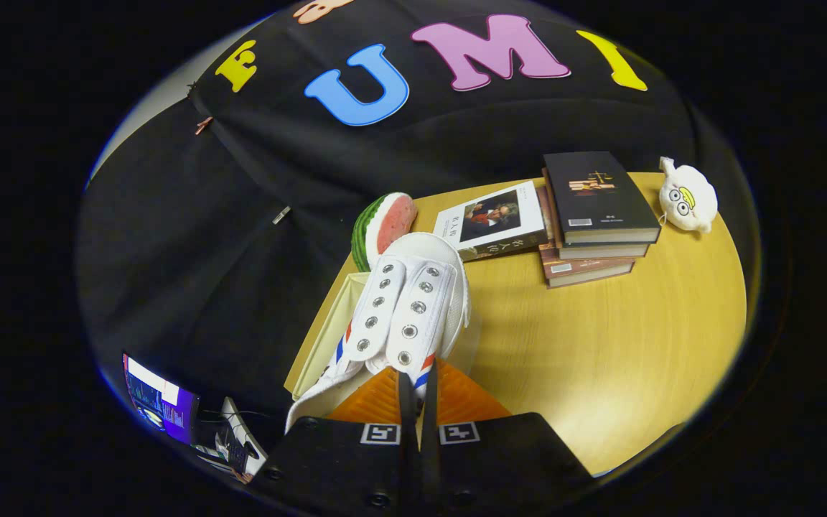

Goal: Open the storage box then place both shoes into the box .Put the left shoe in first, then the right shoe, with the right side of both shoes facing outward in a uniform manner.

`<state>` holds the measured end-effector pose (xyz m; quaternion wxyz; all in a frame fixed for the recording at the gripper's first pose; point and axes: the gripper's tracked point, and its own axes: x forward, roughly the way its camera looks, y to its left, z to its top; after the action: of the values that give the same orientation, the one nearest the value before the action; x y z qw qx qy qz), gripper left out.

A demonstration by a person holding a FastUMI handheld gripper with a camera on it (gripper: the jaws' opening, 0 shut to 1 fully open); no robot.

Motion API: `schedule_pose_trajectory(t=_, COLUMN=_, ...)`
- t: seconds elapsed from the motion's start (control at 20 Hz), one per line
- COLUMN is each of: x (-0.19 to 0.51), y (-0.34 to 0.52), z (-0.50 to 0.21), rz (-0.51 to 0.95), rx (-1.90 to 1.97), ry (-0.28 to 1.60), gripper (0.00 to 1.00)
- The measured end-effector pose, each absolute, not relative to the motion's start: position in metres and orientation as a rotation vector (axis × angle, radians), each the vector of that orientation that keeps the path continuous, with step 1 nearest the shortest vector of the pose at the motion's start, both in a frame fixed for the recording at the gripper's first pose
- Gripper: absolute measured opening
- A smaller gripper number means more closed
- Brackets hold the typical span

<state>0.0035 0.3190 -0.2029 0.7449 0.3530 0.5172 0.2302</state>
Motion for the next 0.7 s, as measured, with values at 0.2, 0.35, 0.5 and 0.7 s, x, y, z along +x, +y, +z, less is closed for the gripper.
schedule_pose_trajectory(t=0.2, x=0.001, y=0.36, z=-0.216, rz=0.497, rx=0.715, ry=1.205, gripper=0.05)
schedule_pose_trajectory(t=0.35, x=-0.006, y=0.375, z=-0.24, rz=0.469, rx=0.603, ry=1.262, gripper=0.05)
schedule_pose_trajectory(t=0.5, x=0.002, y=0.395, z=-0.231, rz=0.484, rx=0.638, ry=1.209, gripper=0.42)
schedule_pose_trajectory(t=0.7, x=0.011, y=0.393, z=-0.219, rz=0.519, rx=0.59, ry=1.136, gripper=0.99)
